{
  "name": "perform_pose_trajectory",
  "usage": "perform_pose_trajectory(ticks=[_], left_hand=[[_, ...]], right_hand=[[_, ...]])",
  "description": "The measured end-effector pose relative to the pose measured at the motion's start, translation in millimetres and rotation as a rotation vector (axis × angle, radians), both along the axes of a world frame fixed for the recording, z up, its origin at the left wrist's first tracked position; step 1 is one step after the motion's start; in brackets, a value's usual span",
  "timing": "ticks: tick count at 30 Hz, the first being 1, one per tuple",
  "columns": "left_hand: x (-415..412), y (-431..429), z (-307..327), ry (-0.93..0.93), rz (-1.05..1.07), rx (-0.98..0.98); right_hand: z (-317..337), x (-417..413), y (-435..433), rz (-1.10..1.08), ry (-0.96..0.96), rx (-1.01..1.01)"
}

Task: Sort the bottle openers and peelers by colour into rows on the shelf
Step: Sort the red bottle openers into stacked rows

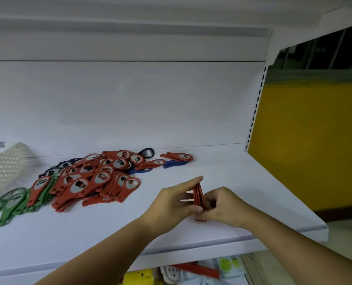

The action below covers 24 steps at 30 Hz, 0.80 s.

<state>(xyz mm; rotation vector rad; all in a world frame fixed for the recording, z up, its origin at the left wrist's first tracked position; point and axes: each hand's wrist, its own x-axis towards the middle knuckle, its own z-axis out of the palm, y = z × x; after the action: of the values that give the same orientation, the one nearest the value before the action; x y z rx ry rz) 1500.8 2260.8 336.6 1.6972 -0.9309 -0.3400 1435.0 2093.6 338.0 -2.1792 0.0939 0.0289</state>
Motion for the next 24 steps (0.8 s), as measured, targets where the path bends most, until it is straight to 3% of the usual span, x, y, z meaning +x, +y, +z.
perform_pose_trajectory(ticks=[10, 15, 19, 24], left_hand=[[0, -3, -10, 0.081, 0.026, -0.083], [3, -5, -5, 0.137, 0.027, -0.085], [10, -6, 5, 0.292, 0.020, -0.147], [15, -12, 14, 0.353, -0.011, -0.224]], right_hand=[[-18, -3, 2, -0.023, -0.027, 0.104], [-9, -1, -4, 0.045, 0.054, 0.103], [3, 1, -10, 0.081, 0.151, 0.090], [11, 3, -14, -0.011, 0.100, 0.088]])
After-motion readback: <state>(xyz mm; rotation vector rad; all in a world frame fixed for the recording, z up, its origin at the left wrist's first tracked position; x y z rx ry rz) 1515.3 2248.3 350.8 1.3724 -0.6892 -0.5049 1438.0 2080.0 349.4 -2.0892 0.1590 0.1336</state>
